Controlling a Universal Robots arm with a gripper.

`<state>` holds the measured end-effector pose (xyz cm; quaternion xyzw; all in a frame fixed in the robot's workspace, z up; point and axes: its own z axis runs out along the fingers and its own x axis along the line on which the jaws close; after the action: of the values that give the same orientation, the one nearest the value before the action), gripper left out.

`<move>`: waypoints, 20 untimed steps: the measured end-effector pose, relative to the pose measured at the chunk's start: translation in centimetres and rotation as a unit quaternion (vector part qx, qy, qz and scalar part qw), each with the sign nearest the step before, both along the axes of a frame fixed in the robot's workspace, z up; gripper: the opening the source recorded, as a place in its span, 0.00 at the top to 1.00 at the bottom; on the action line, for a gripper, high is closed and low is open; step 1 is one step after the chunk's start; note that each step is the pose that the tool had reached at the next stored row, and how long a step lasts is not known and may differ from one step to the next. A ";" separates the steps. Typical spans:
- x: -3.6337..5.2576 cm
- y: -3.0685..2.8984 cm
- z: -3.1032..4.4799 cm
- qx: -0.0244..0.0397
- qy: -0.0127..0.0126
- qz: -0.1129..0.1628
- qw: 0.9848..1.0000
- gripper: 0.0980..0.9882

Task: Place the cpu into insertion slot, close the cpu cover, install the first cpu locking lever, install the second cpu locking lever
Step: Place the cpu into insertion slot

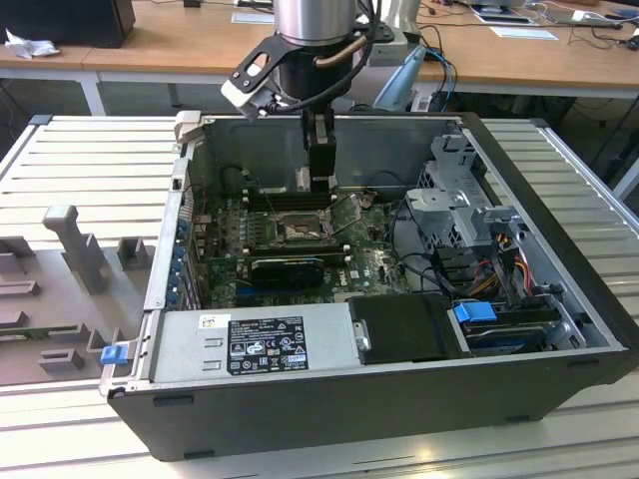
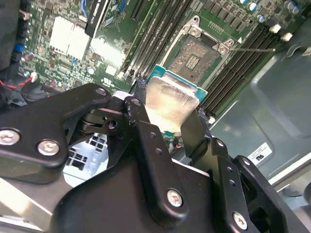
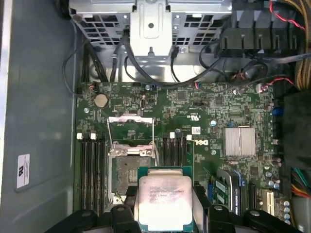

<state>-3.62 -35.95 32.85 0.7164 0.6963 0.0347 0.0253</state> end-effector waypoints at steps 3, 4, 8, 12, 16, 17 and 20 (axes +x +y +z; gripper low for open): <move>-0.01 0.01 -0.60 0.000 0.000 -0.003 1.000 0.52; -0.03 0.01 -0.80 0.000 0.000 -0.002 1.000 0.52; -0.06 0.01 -1.61 0.000 0.000 0.017 1.000 0.52; -0.09 0.01 -2.14 0.000 0.000 0.018 1.000 0.52; -0.16 0.01 -2.78 0.000 0.000 0.018 1.000 0.52; -0.16 0.01 -2.88 0.000 0.000 0.018 1.000 0.52; -0.19 0.01 -3.25 0.000 0.000 0.018 1.000 0.52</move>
<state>-3.80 -35.94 29.59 0.7041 0.7088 0.0350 0.0247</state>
